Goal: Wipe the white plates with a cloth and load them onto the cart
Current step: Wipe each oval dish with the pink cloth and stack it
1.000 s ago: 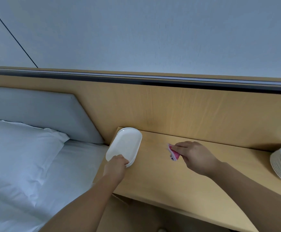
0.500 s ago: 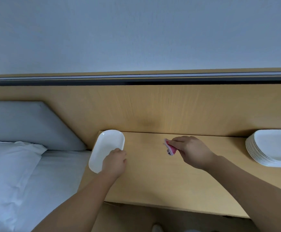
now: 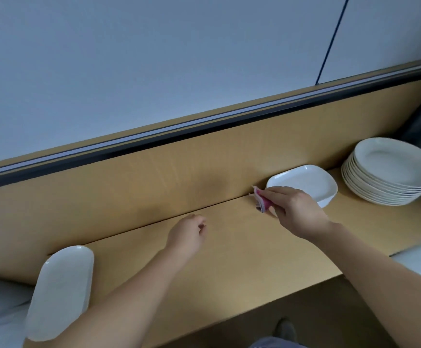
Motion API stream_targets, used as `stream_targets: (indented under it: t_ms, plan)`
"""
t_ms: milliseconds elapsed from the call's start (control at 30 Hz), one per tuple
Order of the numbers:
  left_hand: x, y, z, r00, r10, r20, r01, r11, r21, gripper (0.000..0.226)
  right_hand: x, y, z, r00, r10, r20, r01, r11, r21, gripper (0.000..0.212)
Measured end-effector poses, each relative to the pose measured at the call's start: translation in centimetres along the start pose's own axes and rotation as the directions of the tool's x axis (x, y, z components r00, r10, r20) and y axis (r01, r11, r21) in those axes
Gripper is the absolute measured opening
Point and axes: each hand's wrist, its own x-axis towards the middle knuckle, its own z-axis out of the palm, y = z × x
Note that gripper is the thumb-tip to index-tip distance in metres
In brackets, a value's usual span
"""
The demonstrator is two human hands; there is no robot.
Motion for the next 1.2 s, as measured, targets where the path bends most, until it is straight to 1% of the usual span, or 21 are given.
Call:
stream_targets:
  t_ms: [100, 167, 267, 367, 467, 533, 600, 667, 767, 933, 1067, 1200]
  plan:
    - [1.9, 4.5, 2.2, 0.999, 0.031, 0.039, -0.030, 0.999, -0.024, 0.032, -2.0, 3.8, -2.8, 0.996, 0.088, -0.031, -0.090, 0.994, -0.056, 0.045]
    - [3.2, 7.3, 3.7, 0.997, 0.039, 0.063, -0.036, 0.998, -0.049, 0.036, -3.1, 6.3, -4.3, 0.991, 0.134, -0.027, -0.136, 0.987, -0.080, 0.042]
    - [5.1, 11.3, 6.1, 0.994, 0.040, 0.101, -0.031, 0.996, -0.089, 0.034, -4.1, 9.4, -6.5, 0.987, 0.152, -0.055, -0.156, 0.986, -0.066, 0.039]
    - [7.0, 14.7, 8.3, 0.993, -0.001, 0.118, 0.013, 0.995, -0.095, 0.033, -4.7, 11.7, -8.2, 0.983, 0.157, -0.094, -0.163, 0.985, -0.061, 0.036]
    - [8.6, 17.0, 10.1, 0.989, -0.080, 0.124, 0.094, 0.989, -0.111, 0.030, -4.9, 14.0, -9.0, 0.984, 0.142, -0.105, -0.150, 0.986, -0.068, 0.038]
    - [9.5, 17.6, 11.2, 0.983, -0.136, 0.125, 0.150, 0.982, -0.115, 0.028, -5.0, 15.5, -9.2, 0.985, 0.138, -0.107, -0.145, 0.987, -0.062, 0.040]
    - [10.0, 18.1, 12.0, 0.976, -0.182, 0.122, 0.197, 0.972, -0.125, 0.024, -5.1, 16.9, -9.2, 0.987, 0.142, -0.078, -0.148, 0.986, -0.073, 0.042]
    - [10.3, 18.4, 12.4, 0.970, -0.218, 0.111, 0.233, 0.960, -0.157, 0.020, -5.1, 18.1, -9.1, 0.988, 0.145, -0.053, -0.148, 0.986, -0.073, 0.047]
    - [10.6, 18.7, 12.7, 0.959, -0.267, 0.094, 0.279, 0.945, -0.172, 0.014, -4.9, 19.1, -9.2, 0.991, 0.134, -0.028, -0.135, 0.989, -0.054, 0.048]
    - [10.8, 18.9, 13.2, 0.934, -0.347, 0.085, 0.355, 0.880, -0.316, 0.006, -4.6, 20.2, -9.1, 0.993, 0.115, 0.000, -0.115, 0.992, -0.044, 0.048]
    - [10.8, 19.2, 12.8, 0.924, -0.370, 0.093, 0.377, 0.852, -0.364, 0.005, -4.2, 20.6, -8.9, 0.994, 0.108, 0.012, -0.108, 0.994, -0.019, 0.047]
    - [11.0, 19.3, 11.6, 0.928, -0.360, 0.098, 0.370, 0.854, -0.366, 0.008, -3.4, 20.5, -9.2, 0.995, 0.104, -0.007, -0.104, 0.995, -0.008, 0.043]
